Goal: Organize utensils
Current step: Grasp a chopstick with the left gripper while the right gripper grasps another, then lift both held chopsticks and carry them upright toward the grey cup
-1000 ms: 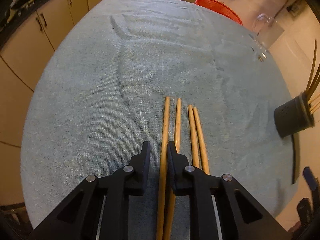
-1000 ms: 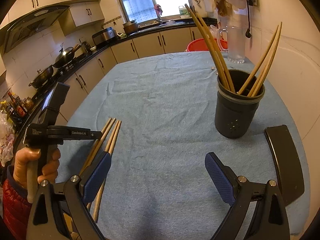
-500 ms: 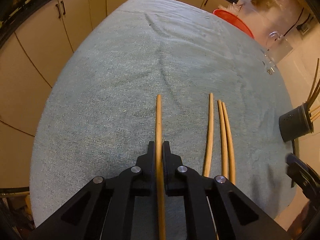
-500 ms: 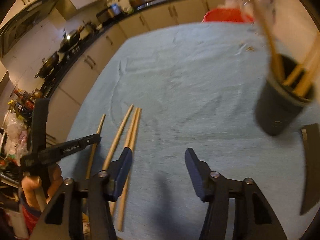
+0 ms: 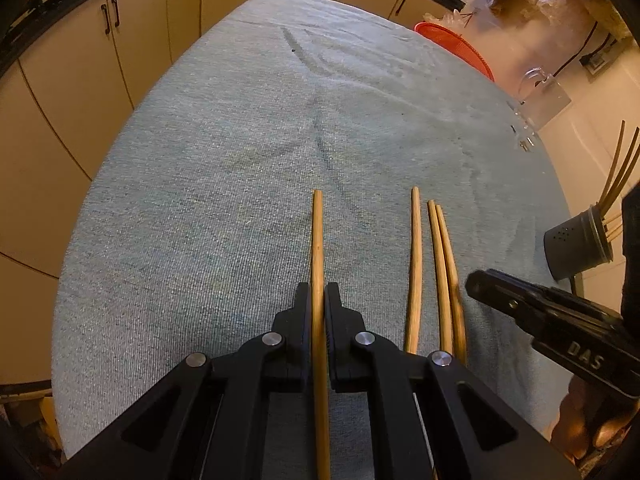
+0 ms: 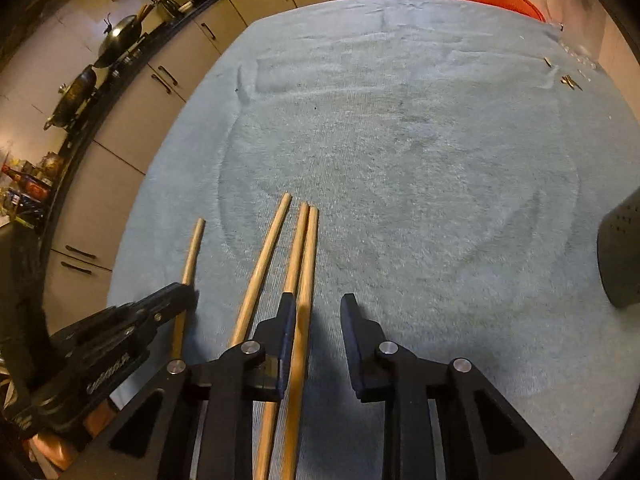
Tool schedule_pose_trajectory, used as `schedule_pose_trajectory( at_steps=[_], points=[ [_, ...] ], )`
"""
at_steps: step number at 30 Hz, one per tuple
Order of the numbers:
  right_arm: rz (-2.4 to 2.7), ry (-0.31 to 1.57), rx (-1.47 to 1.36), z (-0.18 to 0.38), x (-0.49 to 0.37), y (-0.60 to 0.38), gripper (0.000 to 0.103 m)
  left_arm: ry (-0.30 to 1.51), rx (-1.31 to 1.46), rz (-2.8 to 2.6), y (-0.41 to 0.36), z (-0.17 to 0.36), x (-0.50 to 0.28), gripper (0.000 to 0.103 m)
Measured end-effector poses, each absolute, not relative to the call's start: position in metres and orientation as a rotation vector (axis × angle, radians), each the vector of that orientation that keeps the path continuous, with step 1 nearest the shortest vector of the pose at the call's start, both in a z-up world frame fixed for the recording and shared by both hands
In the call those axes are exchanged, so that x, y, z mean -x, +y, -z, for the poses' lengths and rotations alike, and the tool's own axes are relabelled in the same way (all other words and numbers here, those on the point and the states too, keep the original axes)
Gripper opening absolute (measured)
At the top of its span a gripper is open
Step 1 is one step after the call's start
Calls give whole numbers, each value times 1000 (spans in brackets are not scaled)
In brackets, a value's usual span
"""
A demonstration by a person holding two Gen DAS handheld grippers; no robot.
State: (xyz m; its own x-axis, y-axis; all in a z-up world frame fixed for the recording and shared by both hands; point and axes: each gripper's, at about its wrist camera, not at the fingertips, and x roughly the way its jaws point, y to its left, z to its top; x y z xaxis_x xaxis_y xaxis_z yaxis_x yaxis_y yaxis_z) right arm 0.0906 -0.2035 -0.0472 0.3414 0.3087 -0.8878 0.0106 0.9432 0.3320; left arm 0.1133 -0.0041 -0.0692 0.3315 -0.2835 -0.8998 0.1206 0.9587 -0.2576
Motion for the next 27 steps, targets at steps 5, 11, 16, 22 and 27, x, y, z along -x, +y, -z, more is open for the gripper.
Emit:
schedule_pose_trajectory(
  at_steps=[5,11,16,22,27],
  points=[
    [-174,1229,-224,52,-97,-193,19,1207,157,272,-4,70,-115,6],
    [-145,1230,-113,55,-105,-176,19,1208,143,265,-6,70,-117,6],
    [-149,1209,-78,56,-112,-176,9,1204,128,257,-12,68,-120,6],
    [-194,1119,-239,36,-102,-202,8,1165,186,292,-8,56,-117,6],
    [-217,946,-265,-9,-70,-222,8,1060,200,328,-10,19,-100,6]
  ],
)
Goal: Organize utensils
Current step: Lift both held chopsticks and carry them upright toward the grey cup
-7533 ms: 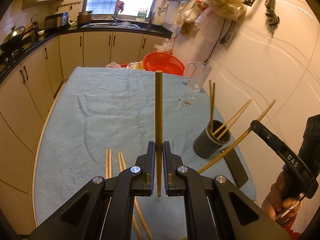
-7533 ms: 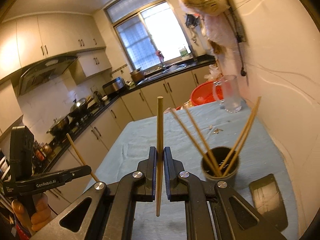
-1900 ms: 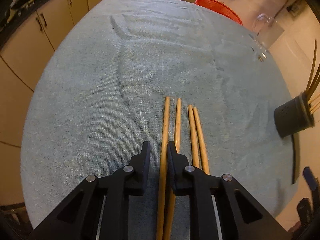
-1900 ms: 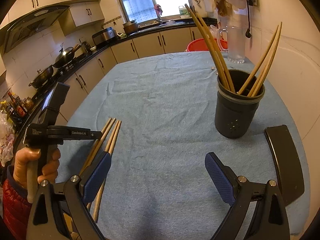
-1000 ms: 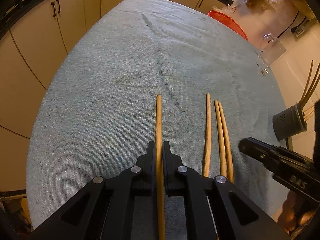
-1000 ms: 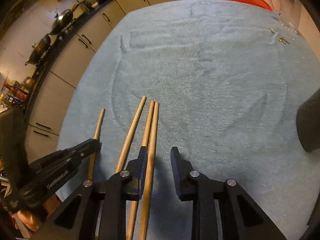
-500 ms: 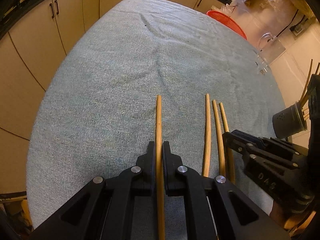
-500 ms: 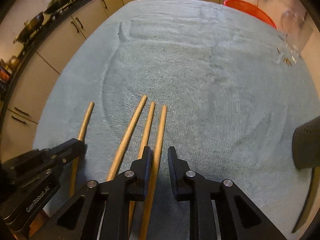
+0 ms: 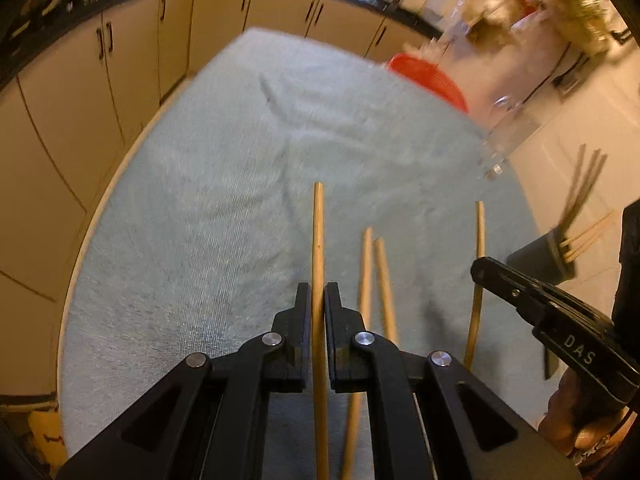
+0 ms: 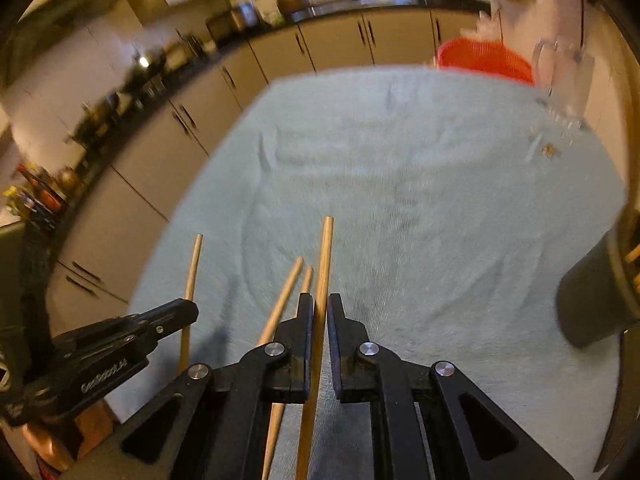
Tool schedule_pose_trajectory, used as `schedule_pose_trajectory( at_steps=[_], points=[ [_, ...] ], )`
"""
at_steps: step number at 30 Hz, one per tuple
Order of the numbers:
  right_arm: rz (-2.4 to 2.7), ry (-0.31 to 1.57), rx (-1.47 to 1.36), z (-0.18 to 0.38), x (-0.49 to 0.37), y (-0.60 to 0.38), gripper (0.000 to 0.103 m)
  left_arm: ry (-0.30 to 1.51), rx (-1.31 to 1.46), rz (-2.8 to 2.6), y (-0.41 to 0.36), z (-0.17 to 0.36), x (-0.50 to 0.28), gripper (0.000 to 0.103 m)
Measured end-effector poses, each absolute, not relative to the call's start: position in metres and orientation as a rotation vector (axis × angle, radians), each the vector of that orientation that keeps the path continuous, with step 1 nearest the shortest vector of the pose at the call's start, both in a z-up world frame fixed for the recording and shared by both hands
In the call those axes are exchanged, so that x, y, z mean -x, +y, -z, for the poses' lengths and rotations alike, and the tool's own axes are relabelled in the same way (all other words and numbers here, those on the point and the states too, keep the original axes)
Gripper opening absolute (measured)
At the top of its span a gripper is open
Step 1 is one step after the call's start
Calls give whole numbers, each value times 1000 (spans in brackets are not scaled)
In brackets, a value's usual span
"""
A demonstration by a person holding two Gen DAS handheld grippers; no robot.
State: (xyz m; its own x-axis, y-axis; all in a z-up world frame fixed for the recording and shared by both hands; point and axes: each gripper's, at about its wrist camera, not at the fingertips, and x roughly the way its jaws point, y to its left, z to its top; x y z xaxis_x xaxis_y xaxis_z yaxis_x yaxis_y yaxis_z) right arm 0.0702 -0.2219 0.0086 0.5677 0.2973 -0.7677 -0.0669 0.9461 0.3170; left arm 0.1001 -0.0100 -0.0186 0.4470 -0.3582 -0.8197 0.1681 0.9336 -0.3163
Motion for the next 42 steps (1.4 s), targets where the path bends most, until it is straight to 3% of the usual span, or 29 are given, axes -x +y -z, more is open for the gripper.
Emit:
schedule_pose_trajectory(
  at_steps=[9,16,19,21,22,23,29,37,42],
  points=[
    [-235,688,-236,-64,-9,-240,8,913,181,386,-24,-41,-65,6],
    [-239,625,-234,-80,14,-243,7,867,157,413,-39,-64,-53,6],
    [-251,702,-251,-72,6,-247,8,866,149,411,-41,-65,-50,6],
    [-235,797,-272,-57,-5,-251,16,868,151,409,-41,-65,-50,6],
    [-220,867,-280,-46,-14,-253,24,870,153,407,-41,-65,-51,6],
    [-212,909,-313,-35,-21,-257,24,870,154,408,-41,-65,-51,6],
    [-181,1119,-376,21,-58,-263,24,876,157,411,-41,-64,-51,6],
    [-114,1195,-284,47,-89,-253,24,875,170,420,-37,-63,-53,6],
    [-97,1207,-207,54,-94,-243,10,873,171,421,-37,-63,-54,6]
  ],
)
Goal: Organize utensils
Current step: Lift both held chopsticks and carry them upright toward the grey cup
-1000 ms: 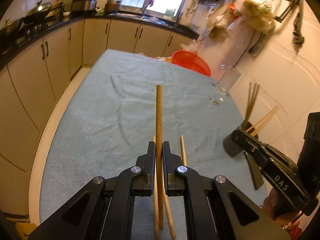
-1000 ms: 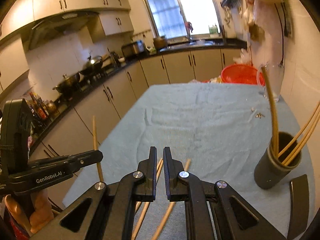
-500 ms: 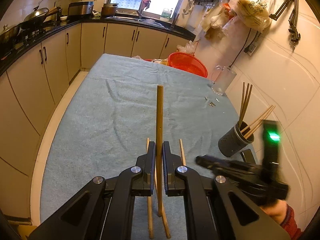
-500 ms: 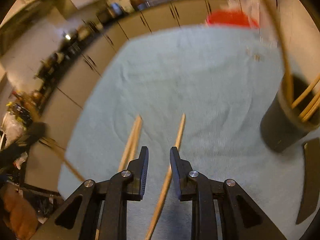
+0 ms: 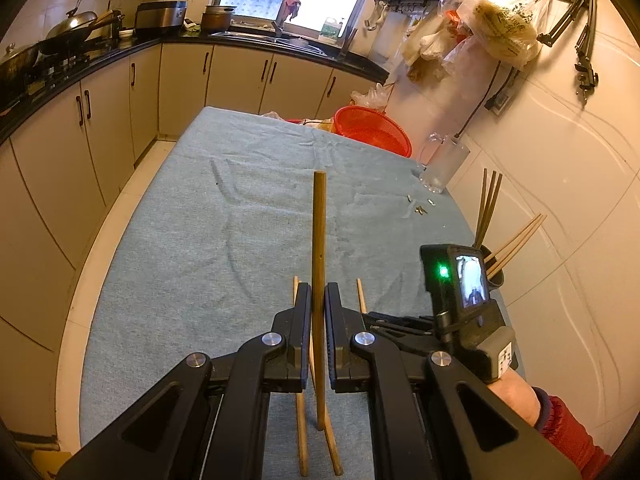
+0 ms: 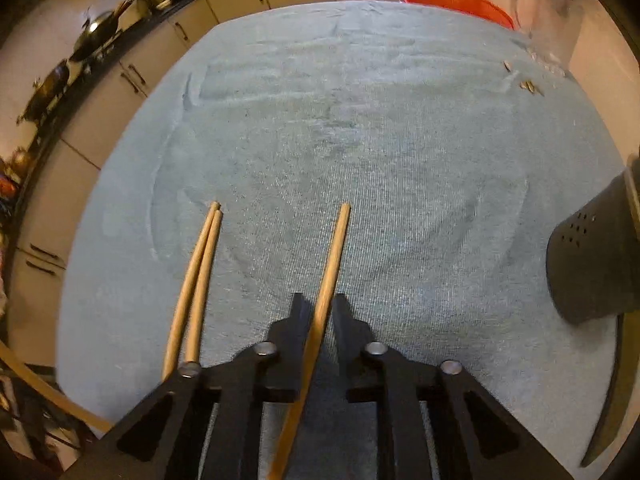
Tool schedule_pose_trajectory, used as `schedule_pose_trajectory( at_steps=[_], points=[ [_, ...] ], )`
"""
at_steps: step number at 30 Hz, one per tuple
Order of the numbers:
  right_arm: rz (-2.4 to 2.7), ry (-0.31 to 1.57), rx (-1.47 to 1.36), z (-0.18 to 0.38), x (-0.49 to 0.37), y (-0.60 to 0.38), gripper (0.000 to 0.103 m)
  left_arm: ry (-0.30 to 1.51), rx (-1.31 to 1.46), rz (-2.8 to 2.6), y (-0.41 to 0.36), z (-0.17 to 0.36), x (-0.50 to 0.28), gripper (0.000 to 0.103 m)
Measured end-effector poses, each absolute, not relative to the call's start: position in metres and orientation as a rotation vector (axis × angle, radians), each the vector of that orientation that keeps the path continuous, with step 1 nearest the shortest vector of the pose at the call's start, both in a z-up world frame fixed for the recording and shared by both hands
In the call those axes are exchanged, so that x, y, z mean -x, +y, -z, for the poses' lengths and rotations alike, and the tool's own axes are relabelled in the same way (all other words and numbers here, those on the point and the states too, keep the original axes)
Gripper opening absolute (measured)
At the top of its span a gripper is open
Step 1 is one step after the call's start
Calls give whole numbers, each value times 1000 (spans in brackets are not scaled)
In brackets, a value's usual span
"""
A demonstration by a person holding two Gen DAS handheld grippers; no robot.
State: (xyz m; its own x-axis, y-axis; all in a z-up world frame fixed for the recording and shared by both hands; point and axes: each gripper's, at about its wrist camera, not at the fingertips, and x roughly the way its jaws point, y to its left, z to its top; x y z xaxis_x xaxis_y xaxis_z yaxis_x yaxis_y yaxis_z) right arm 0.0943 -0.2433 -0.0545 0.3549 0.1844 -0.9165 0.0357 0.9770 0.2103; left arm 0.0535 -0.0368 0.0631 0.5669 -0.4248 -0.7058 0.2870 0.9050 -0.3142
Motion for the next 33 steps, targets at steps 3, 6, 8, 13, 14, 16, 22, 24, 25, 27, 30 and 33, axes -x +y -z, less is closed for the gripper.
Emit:
schedule_pose_trajectory(
  at_steps=[3,6,8,13,14,16,22,24,25,27,30,33],
  points=[
    [-113,1195,-230,56,-93,-248,8,873,171,420,-37,-64,-53,6],
    [-145,1147,-285,47,-85,-255,8,870,172,426,-37,-64,-53,6],
    [-164,1103,-299,36,-80,-255,8,866,170,429,-38,-67,-52,6],
    [-204,946,-333,-5,-55,-264,8,846,165,440,-40,-76,-47,6],
    [-205,911,-333,-14,-49,-265,8,842,163,441,-41,-77,-46,6],
    [-210,847,-341,-28,-35,-270,8,833,162,445,-42,-81,-44,6],
    [-201,687,-346,-59,-5,-276,8,816,154,454,-49,-88,-42,6],
    [-191,657,-344,-65,1,-278,8,816,151,455,-51,-90,-42,6],
    [-186,643,-343,-67,4,-279,8,816,151,456,-51,-90,-44,6],
    [-176,616,-343,-73,9,-281,8,813,149,458,-52,-91,-43,6],
    [-163,589,-342,-81,13,-286,8,808,142,462,-56,-94,-43,6],
    [-154,572,-349,-90,19,-294,8,806,136,468,-58,-95,-43,6]
  ],
)
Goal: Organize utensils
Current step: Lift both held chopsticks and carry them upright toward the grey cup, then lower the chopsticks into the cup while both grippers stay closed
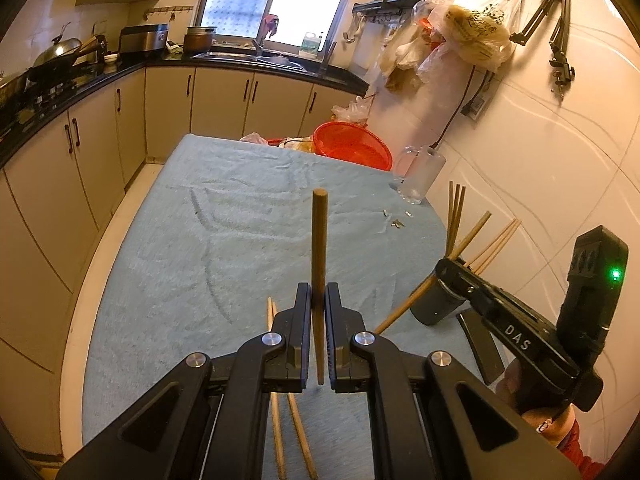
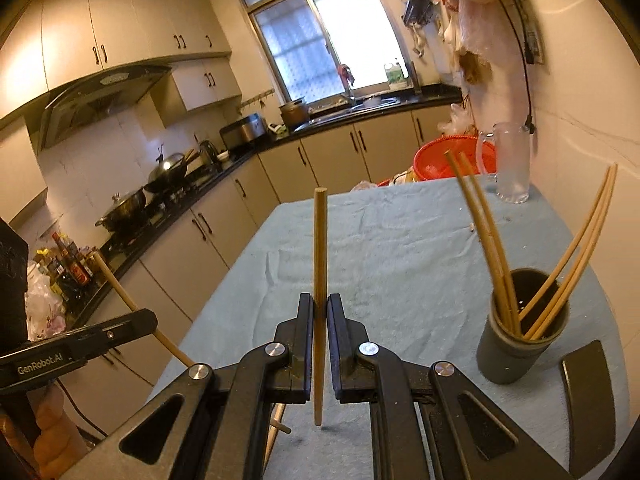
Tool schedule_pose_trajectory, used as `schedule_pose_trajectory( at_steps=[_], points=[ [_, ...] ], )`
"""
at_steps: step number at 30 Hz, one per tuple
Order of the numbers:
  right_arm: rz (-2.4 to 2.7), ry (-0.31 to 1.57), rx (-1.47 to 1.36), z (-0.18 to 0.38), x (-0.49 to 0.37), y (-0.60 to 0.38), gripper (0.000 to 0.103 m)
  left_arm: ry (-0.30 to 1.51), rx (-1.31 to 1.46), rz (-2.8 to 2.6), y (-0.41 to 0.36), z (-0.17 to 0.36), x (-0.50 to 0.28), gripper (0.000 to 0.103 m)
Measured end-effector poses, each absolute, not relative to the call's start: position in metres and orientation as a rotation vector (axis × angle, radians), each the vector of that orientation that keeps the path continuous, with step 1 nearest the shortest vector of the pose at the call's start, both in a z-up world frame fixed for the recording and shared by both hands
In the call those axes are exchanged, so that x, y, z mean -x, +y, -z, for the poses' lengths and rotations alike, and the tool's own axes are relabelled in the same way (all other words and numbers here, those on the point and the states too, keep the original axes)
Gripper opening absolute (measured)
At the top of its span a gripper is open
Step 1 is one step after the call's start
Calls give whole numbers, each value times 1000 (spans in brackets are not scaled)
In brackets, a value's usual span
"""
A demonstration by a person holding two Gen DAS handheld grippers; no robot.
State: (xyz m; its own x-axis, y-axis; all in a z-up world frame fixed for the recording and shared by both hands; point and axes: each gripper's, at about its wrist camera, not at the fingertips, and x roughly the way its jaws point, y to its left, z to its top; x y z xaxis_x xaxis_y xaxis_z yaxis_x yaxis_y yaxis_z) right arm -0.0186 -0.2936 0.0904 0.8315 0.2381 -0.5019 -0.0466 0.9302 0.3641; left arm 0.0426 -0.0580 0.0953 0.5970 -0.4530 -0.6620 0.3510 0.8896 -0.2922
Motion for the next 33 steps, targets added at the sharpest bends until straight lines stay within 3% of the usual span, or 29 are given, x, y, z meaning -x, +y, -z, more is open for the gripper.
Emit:
schedule_pose_trajectory(
  at_steps=[19,33],
  points=[
    [-74,464,-428,-120,57,-357,8,808,93,523,-95,-109,-46,6],
    [9,345,-506,-151,96,-426,8,768,38,632,-166,-150,-45,6]
  ],
)
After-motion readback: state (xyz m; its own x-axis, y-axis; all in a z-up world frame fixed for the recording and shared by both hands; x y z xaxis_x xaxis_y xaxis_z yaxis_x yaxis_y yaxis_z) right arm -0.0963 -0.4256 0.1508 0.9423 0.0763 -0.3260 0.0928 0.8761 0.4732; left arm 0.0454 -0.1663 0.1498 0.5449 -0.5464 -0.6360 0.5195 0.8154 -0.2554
